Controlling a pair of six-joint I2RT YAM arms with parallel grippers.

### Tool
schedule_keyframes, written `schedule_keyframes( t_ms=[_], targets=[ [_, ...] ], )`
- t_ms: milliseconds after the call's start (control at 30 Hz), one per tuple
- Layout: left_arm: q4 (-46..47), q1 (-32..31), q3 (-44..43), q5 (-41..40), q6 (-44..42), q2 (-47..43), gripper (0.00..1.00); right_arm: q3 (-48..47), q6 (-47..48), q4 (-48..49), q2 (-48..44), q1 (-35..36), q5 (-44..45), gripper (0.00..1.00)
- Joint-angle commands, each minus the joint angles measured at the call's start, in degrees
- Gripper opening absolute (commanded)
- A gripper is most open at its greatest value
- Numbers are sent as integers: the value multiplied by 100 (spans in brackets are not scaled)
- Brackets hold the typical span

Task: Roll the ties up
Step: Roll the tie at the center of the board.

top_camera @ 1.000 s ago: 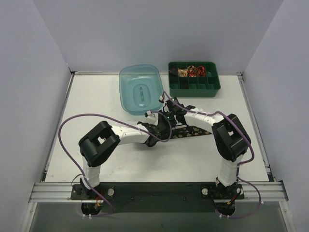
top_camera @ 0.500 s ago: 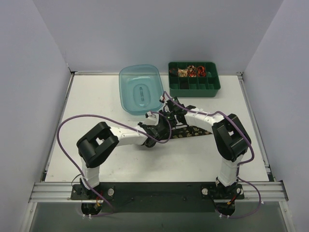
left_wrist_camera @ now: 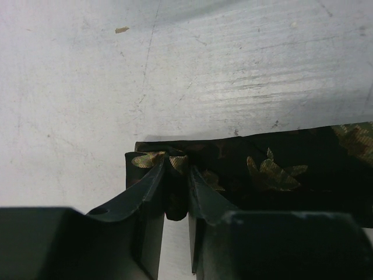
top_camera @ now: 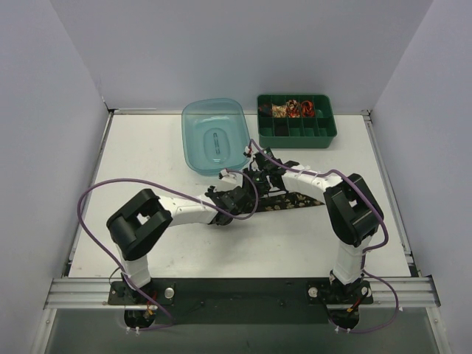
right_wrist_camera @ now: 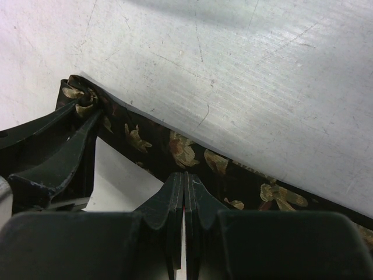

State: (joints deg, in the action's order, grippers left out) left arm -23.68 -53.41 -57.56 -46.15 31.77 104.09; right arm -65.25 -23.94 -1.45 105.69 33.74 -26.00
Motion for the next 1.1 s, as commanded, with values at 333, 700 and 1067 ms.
schedule_keyframes(
  t_ms=[333,700,1067],
  targets=[
    [681,-21,324,1478,444,-372,35,13,57,5,-215,-16,-107,0],
    [821,-3,632,1337,462,-1294,51,-128,92,-39,-295,45,-177,0],
    [971,366,1010,1635,506,-2436,56,-418,162,-153,-286,309,-248,0]
  ],
)
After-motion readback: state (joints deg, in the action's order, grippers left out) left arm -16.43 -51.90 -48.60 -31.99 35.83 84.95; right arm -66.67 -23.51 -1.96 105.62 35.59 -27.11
